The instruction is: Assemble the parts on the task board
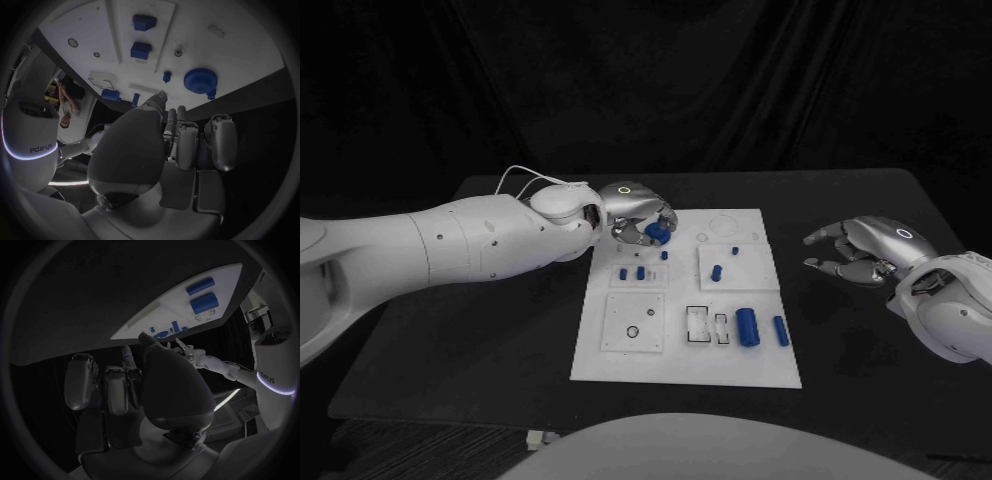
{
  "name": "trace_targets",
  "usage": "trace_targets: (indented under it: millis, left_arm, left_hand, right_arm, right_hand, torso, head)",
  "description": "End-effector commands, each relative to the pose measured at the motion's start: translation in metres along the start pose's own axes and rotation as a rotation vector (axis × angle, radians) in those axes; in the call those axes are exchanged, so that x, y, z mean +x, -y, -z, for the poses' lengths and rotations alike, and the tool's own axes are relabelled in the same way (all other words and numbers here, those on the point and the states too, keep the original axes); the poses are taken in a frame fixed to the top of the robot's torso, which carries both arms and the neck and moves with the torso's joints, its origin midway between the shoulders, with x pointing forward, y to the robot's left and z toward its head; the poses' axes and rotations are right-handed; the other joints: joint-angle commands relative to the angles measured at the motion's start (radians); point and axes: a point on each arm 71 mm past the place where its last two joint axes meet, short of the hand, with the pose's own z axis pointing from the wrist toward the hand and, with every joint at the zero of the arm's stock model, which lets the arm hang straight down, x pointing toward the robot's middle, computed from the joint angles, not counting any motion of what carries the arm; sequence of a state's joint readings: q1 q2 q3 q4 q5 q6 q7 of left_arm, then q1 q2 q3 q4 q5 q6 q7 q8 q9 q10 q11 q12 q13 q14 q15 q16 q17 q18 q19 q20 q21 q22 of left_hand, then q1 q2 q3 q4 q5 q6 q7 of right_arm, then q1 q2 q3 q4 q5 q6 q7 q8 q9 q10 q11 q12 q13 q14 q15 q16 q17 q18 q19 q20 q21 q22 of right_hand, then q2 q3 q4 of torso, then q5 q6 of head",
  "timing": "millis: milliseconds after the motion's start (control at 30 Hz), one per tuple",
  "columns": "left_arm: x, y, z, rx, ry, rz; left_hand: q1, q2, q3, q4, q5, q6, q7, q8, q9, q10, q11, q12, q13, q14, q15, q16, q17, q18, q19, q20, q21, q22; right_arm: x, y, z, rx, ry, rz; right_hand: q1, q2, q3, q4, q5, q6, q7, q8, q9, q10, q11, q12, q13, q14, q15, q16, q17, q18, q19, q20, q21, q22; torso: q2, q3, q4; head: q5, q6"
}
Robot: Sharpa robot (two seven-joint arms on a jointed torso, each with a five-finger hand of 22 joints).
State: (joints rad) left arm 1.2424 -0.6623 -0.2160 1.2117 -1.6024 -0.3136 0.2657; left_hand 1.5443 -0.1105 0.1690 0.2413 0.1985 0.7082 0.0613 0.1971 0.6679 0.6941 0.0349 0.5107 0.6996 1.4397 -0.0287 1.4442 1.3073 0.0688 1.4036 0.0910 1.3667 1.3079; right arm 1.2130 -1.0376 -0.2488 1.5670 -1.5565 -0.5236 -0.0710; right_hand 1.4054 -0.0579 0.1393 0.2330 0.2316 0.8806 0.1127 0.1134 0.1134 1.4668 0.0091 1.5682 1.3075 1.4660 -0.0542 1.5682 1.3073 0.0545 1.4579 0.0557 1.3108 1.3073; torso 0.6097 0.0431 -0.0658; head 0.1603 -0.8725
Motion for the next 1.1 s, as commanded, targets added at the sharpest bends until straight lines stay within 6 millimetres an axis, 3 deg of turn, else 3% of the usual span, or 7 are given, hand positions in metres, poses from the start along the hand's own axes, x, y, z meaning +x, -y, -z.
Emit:
trace_targets:
  millis: [33, 233, 400, 633, 933, 1100]
  left_arm:
    - [0.005, 0.003, -0.003, 0.018, -0.036, -0.014]
    - [0.011, 0.006, -0.006, 0.020, -0.056, -0.006]
    - [0.014, 0.008, -0.008, 0.021, -0.068, 0.000]
    - [0.023, 0.008, -0.010, 0.006, -0.089, 0.009]
    - [0.032, 0.005, -0.011, -0.019, -0.100, 0.014]
    - [0.034, 0.005, -0.012, -0.022, -0.101, 0.015]
  left_hand:
    - [-0.013, -0.007, 0.011, 0.002, 0.009, 0.019, -0.001, -0.022, -0.030, -0.011, 0.010, -0.012, -0.019, 0.000, 0.007, 0.001, 0.070, -0.019, 0.011, 0.001, 0.012, 0.197]
    - [-0.018, -0.007, 0.017, 0.000, 0.011, 0.035, 0.002, -0.034, -0.050, -0.004, 0.008, -0.016, -0.035, 0.002, 0.006, 0.002, 0.069, -0.019, 0.013, 0.002, 0.015, 0.197]
    - [-0.023, -0.007, 0.027, -0.007, 0.013, 0.071, 0.003, -0.048, -0.078, 0.036, 0.006, 0.008, -0.040, 0.006, 0.005, 0.007, 0.070, -0.020, 0.017, 0.002, 0.021, 0.199]
    - [-0.018, -0.003, 0.038, -0.014, 0.025, 0.089, -0.005, -0.052, -0.090, 0.042, 0.006, 0.012, -0.045, 0.006, 0.004, 0.008, 0.069, -0.020, 0.018, 0.002, 0.022, 0.199]
    - [-0.017, 0.000, 0.053, -0.026, 0.038, 0.104, -0.017, -0.063, -0.107, 0.076, 0.011, 0.036, -0.042, 0.009, 0.008, 0.012, 0.071, -0.022, 0.024, 0.003, 0.030, 0.201]
    - [-0.015, 0.004, 0.058, -0.030, 0.042, 0.109, -0.017, -0.064, -0.110, 0.078, 0.011, 0.041, -0.039, 0.009, 0.007, 0.012, 0.070, -0.023, 0.026, 0.003, 0.032, 0.202]
  right_arm:
    - [0.000, 0.000, 0.001, 0.002, 0.012, -0.002]
    - [-0.001, 0.000, 0.002, 0.003, 0.012, -0.003]
    - [-0.001, 0.000, 0.002, 0.003, 0.012, -0.002]
    - [0.000, 0.000, 0.002, 0.002, 0.013, -0.002]
    - [0.000, 0.001, 0.002, 0.003, 0.013, -0.002]
    - [0.000, 0.001, 0.003, 0.005, 0.014, -0.002]
  right_hand:
    - [-0.011, 0.000, -0.002, 0.005, 0.006, 0.006, 0.000, -0.005, -0.001, 0.104, 0.005, 0.003, 0.263, 0.105, 0.005, 0.003, 0.263, 0.004, -0.001, 0.005, -0.001, 0.186]
    - [-0.011, 0.000, -0.002, 0.005, 0.007, 0.007, 0.000, -0.005, -0.001, 0.104, 0.005, 0.003, 0.263, 0.105, 0.005, 0.003, 0.263, 0.004, 0.000, 0.005, -0.001, 0.186]
    - [-0.011, 0.000, -0.002, 0.005, 0.007, 0.007, 0.000, -0.005, -0.001, 0.104, 0.005, 0.003, 0.263, 0.105, 0.005, 0.003, 0.263, 0.004, 0.000, 0.005, -0.001, 0.186]
    - [-0.011, 0.000, -0.002, 0.005, 0.007, 0.007, 0.000, -0.005, -0.001, 0.104, 0.005, 0.003, 0.263, 0.105, 0.005, 0.003, 0.263, 0.004, 0.000, 0.005, -0.001, 0.186]
    - [-0.011, 0.000, -0.002, 0.005, 0.007, 0.007, 0.000, -0.005, -0.001, 0.104, 0.005, 0.003, 0.263, 0.105, 0.005, 0.003, 0.263, 0.004, 0.000, 0.005, -0.001, 0.186]
    - [-0.011, 0.000, -0.002, 0.005, 0.007, 0.007, 0.000, -0.005, -0.001, 0.104, 0.005, 0.003, 0.263, 0.105, 0.005, 0.003, 0.263, 0.004, 0.000, 0.005, -0.001, 0.186]
  torso:
    - [0.002, -0.0002, 0.0000]
    - [0.002, -0.0007, -0.0010]
    - [0.001, 0.0012, -0.0001]
    - [0.000, 0.0010, -0.0033]
    - [-0.002, 0.0001, -0.0014]
    - [-0.002, 0.0004, -0.0009]
  head:
    - [0.000, 0.000]
    - [-0.001, 0.000]
    - [-0.003, 0.000]
    - [0.006, 0.000]
    - [-0.006, 0.000]
    - [-0.006, 0.000]
